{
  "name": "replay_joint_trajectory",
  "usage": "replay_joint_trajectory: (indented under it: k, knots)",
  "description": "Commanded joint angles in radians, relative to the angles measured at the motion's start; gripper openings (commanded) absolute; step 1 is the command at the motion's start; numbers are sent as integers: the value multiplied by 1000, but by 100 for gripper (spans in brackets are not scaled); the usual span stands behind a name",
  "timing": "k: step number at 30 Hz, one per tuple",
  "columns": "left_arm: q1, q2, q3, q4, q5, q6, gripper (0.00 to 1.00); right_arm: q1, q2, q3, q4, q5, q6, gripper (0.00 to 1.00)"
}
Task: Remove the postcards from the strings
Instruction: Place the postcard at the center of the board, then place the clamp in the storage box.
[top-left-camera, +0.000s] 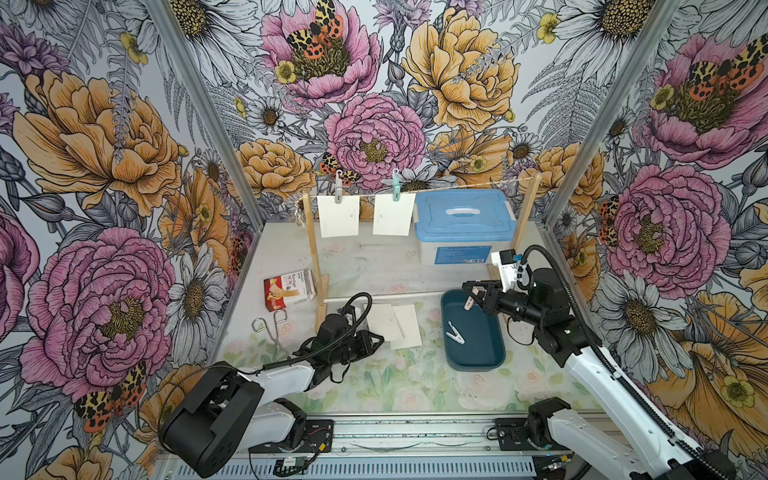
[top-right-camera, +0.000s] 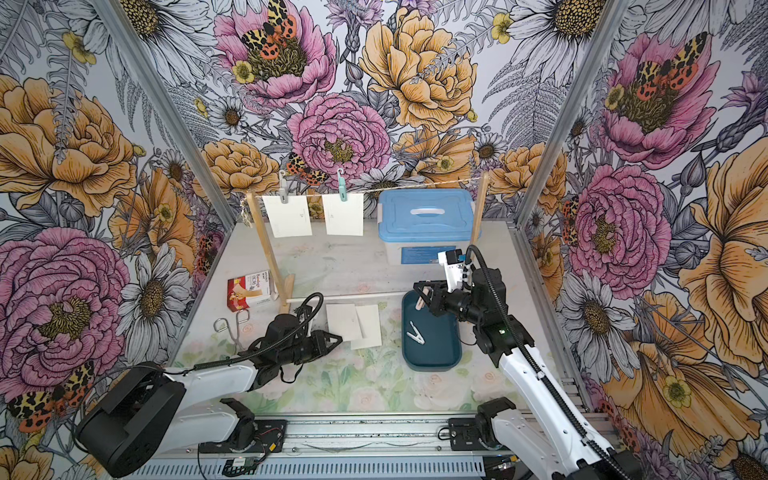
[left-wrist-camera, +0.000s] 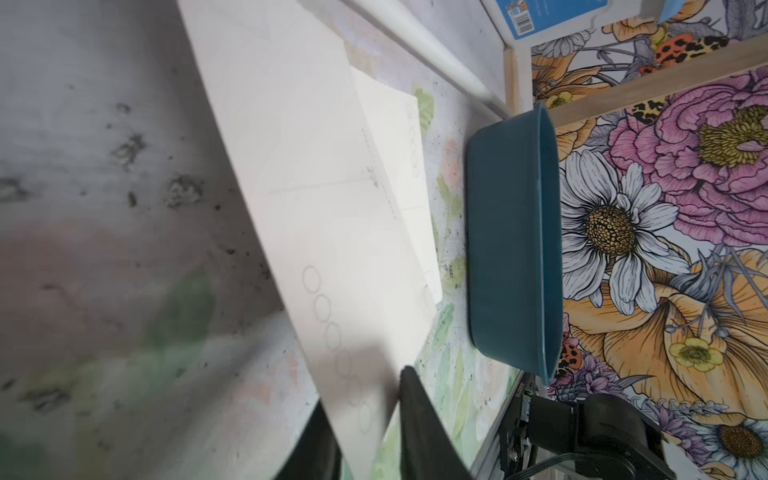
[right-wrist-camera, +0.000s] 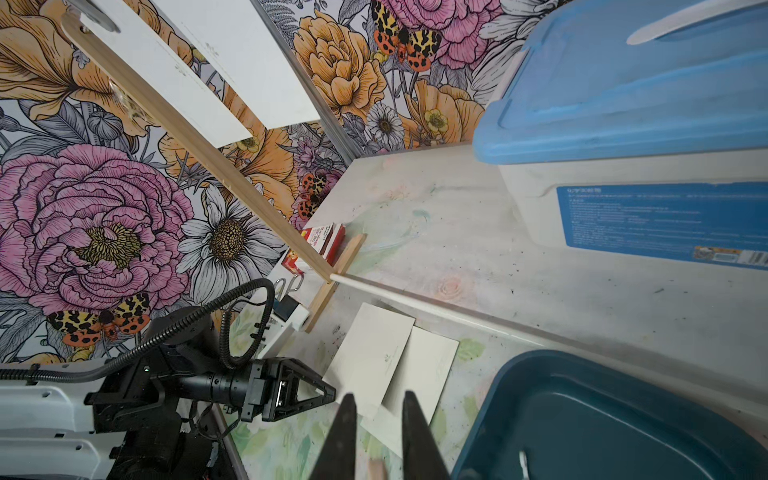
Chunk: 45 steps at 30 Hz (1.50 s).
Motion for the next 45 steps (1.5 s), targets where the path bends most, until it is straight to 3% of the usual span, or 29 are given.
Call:
replay_joint_trajectory:
  k: [1,5,13,20,29,34,40,45]
  knots:
    - [3,-21,-3,-63,-39,14,39,9,-16,-27,54,34,17,14]
    - [4,-98,13,-216,-109,41,50,10,5,-66,62,62,12,14]
    - [6,-301,89,-528,-226,87,56,17,69,-162,126,105,12,14]
    - [-11,-391,117,-587,-256,77,57,37,176,-204,173,160,10,15]
    - [-75,-392,215,-609,-334,97,58,68,272,-226,217,249,7,19]
    - [-99,-347,273,-582,-352,132,58,69,277,-212,173,297,0,28]
    - [-109,-286,355,-551,-363,180,60,71,192,-216,136,309,11,56]
    - [-121,-269,381,-485,-372,192,61,72,120,-158,64,290,1,65]
